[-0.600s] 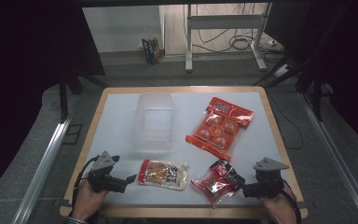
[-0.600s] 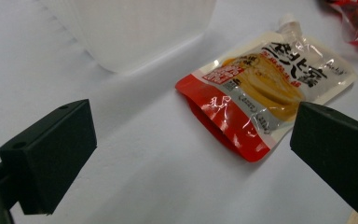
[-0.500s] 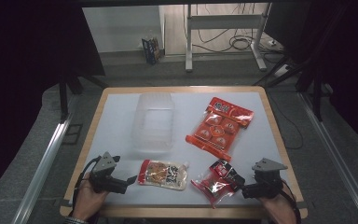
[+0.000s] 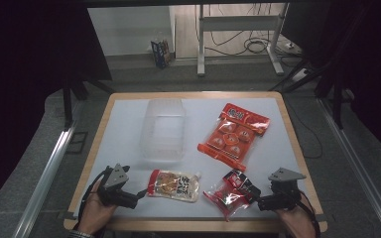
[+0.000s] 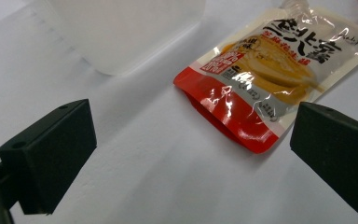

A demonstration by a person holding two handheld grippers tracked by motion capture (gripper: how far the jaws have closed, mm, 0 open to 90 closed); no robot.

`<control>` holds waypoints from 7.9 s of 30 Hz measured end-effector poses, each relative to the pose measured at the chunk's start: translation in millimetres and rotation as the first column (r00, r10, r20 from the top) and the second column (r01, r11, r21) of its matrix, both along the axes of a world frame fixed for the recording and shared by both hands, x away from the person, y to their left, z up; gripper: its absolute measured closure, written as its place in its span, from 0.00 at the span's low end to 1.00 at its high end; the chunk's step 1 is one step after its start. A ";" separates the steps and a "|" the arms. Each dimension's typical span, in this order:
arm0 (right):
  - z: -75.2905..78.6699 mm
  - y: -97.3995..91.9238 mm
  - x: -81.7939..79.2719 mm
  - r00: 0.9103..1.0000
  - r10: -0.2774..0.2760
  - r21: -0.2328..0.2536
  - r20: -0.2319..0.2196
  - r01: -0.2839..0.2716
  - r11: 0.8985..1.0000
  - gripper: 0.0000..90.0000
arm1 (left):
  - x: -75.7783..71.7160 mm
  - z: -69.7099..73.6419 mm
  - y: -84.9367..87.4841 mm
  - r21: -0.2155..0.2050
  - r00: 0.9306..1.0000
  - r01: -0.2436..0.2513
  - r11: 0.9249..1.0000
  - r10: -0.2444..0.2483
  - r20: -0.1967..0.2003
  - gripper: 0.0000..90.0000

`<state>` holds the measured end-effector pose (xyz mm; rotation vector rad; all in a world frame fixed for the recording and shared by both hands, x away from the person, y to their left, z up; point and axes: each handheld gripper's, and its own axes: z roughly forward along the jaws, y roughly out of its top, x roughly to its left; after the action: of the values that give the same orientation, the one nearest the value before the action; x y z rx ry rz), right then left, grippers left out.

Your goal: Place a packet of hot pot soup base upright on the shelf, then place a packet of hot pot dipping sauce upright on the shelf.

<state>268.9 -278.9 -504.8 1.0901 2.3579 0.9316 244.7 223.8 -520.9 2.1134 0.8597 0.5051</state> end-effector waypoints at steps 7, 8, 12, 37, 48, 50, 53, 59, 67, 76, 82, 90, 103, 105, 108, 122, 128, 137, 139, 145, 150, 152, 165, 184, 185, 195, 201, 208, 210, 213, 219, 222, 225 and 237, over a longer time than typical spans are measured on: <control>0.8 1.1 1.4 1.000 0.001 0.023 0.003 -0.001 1.000 0.00 | 0.1 0.5 0.8 -0.012 1.000 0.002 1.000 -0.002 0.005 0.00; 0.8 1.9 2.0 1.000 0.006 0.026 0.006 -0.006 1.000 0.00 | 0.1 0.7 0.9 -0.013 1.000 0.003 1.000 -0.003 0.005 0.00; 0.1 4.3 3.9 1.000 0.008 0.025 0.006 -0.008 1.000 0.00 | 0.1 1.2 1.9 -0.026 1.000 0.001 1.000 -0.001 0.006 0.00; 10.9 16.8 23.8 1.000 0.004 0.007 0.006 -0.004 1.000 0.37 | 0.4 0.1 -0.5 -0.009 1.000 0.005 1.000 -0.005 0.005 0.00; 10.2 19.2 45.0 0.999 0.028 -0.002 -0.029 -0.028 1.000 0.72 | 0.0 0.2 -1.1 -0.002 1.000 0.005 1.000 -0.005 0.011 0.00; 10.7 19.5 46.4 0.999 0.029 -0.001 -0.034 -0.029 1.000 0.75 | -0.1 0.2 -1.2 0.001 1.000 0.005 1.000 -0.005 0.012 0.01; 12.5 21.8 51.6 0.999 0.029 -0.002 -0.036 -0.029 1.000 0.87 | -0.2 0.3 -1.1 0.003 1.000 0.004 1.000 -0.004 0.015 0.01; 8.0 26.2 69.6 0.998 0.031 -0.007 -0.045 -0.032 0.999 0.98 | -0.4 0.4 -1.1 0.007 1.000 0.001 1.000 -0.002 0.019 0.01; -6.0 30.6 96.4 0.996 0.013 -0.018 -0.085 -0.015 1.000 0.98 | -0.7 0.5 -1.0 0.011 1.000 -0.002 1.000 0.001 0.023 0.01; -12.6 33.1 105.2 0.992 0.038 0.038 -0.123 -0.033 0.999 0.98 | -0.1 -0.2 -1.5 0.013 1.000 0.000 1.000 0.000 0.020 0.01; -13.7 49.5 105.5 0.988 0.088 0.037 -0.125 -0.084 0.996 0.98 | 0.1 0.1 -1.2 0.023 1.000 0.003 1.000 -0.003 0.019 0.01; -13.9 68.4 108.1 0.982 0.129 0.047 -0.136 -0.124 0.991 0.98 | 0.6 0.1 -2.0 0.030 1.000 0.003 1.000 -0.004 0.020 0.01; -16.5 121.7 119.5 0.972 0.201 0.051 -0.125 -0.196 0.979 0.98 | 0.5 0.2 -2.5 0.038 1.000 0.005 0.999 -0.005 0.022 0.01; -16.5 127.8 120.7 0.972 0.201 0.037 -0.120 -0.198 0.980 0.98 | 0.5 0.3 -2.6 0.039 1.000 0.004 0.999 -0.005 0.023 0.01; -17.6 133.4 123.7 0.973 0.201 0.047 -0.115 -0.197 0.979 0.98 | 0.5 0.3 -2.8 0.041 1.000 0.004 0.999 -0.005 0.023 0.01; -12.6 140.0 119.6 0.971 0.220 0.022 -0.091 -0.218 0.976 0.84 | -1.4 2.2 -1.9 0.026 0.999 0.003 1.000 -0.004 0.039 0.01; -7.4 137.1 117.0 0.974 0.214 -0.021 -0.081 -0.216 0.976 0.61 | -1.9 1.9 -3.0 0.030 0.999 0.009 1.000 -0.010 0.041 0.01; 8.9 112.0 123.1 0.986 0.168 0.012 -0.023 -0.168 0.986 0.28 | -2.1 2.0 -3.0 0.030 0.999 0.011 0.999 -0.012 0.042 0.01; 9.9 109.4 123.8 0.987 0.160 0.021 -0.021 -0.159 0.987 0.27 | -2.1 2.0 -3.1 0.030 0.999 0.011 0.999 -0.012 0.042 0.02; 15.1 87.2 130.4 0.994 0.114 0.033 0.002 -0.114 0.993 0.14 | -2.4 2.3 -2.9 0.030 0.999 0.010 1.000 -0.012 0.045 0.02; 15.8 72.1 133.9 0.996 0.089 0.011 0.006 -0.089 0.996 0.07 | -2.5 2.1 -2.9 0.029 0.999 0.010 1.000 -0.011 0.046 0.02; 17.0 63.8 135.5 0.997 0.071 0.004 0.006 -0.071 0.997 0.06 | -2.5 2.2 -2.8 0.032 0.999 0.012 0.999 -0.013 0.046 0.01; 20.9 8.2 144.5 0.998 -0.070 0.024 -0.008 0.070 0.997 0.02 | -2.6 1.4 -4.1 0.046 0.999 0.020 0.999 -0.023 0.048 0.01; -2.8 -29.2 153.7 0.978 -0.169 0.045 -0.123 0.175 0.984 0.02 | -2.8 1.2 -4.8 0.051 0.998 0.025 0.998 -0.027 0.048 0.01; -4.3 -29.3 154.2 0.978 -0.166 0.045 -0.127 0.173 0.984 0.02 | -2.9 1.2 -4.9 0.052 0.998 0.024 0.998 -0.027 0.049 0.01; -8.3 -20.0 156.5 0.977 -0.120 0.090 -0.176 0.137 0.986 0.03 | -2.7 1.1 -5.3 0.064 0.998 0.029 0.998 -0.032 0.050 0.01; -2.3 -4.8 157.3 0.985 -0.073 0.133 -0.155 0.094 0.987 0.04 | -2.7 1.1 -5.5 0.065 0.998 0.028 0.997 -0.031 0.051 0.01; 2.0 -0.4 163.9 0.972 -0.142 0.138 -0.186 0.169 0.976 0.35 | -2.7 1.1 -5.7 0.060 0.998 0.026 0.998 -0.029 0.055 0.02; 2.6 -2.1 168.4 0.966 -0.174 0.124 -0.189 0.199 0.972 0.47 | -2.6 1.0 -5.7 0.062 0.998 0.025 0.998 -0.029 0.056 0.02; 3.8 -2.7 171.8 0.964 -0.186 0.127 -0.190 0.212 0.969 0.54 | -3.1 1.1 -6.0 0.058 0.998 0.023 0.998 -0.026 0.054 0.02; 5.0 3.5 189.4 0.963 -0.211 0.069 -0.171 0.225 0.972 0.68 | -3.1 1.2 -6.2 0.059 0.998 0.022 0.998 -0.025 0.056 0.02; 3.0 5.8 199.1 0.958 -0.223 0.052 -0.181 0.236 0.970 0.80 | -2.8 1.1 -6.1 0.060 0.998 0.022 0.998 -0.025 0.057 0.02; 1.9 7.8 203.3 0.956 -0.224 0.025 -0.186 0.233 0.972 0.91 | -2.8 1.0 -6.1 0.062 0.998 0.022 0.998 -0.026 0.057 0.02; 15.3 11.8 203.8 0.954 -0.221 0.013 -0.205 0.228 0.974 0.98 | -3.0 1.6 -5.7 0.064 0.998 0.024 0.998 -0.028 0.058 0.02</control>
<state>472.7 -267.1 -489.6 1.4956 2.3151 0.8179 241.6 218.1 -519.3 2.1528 0.7917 0.5850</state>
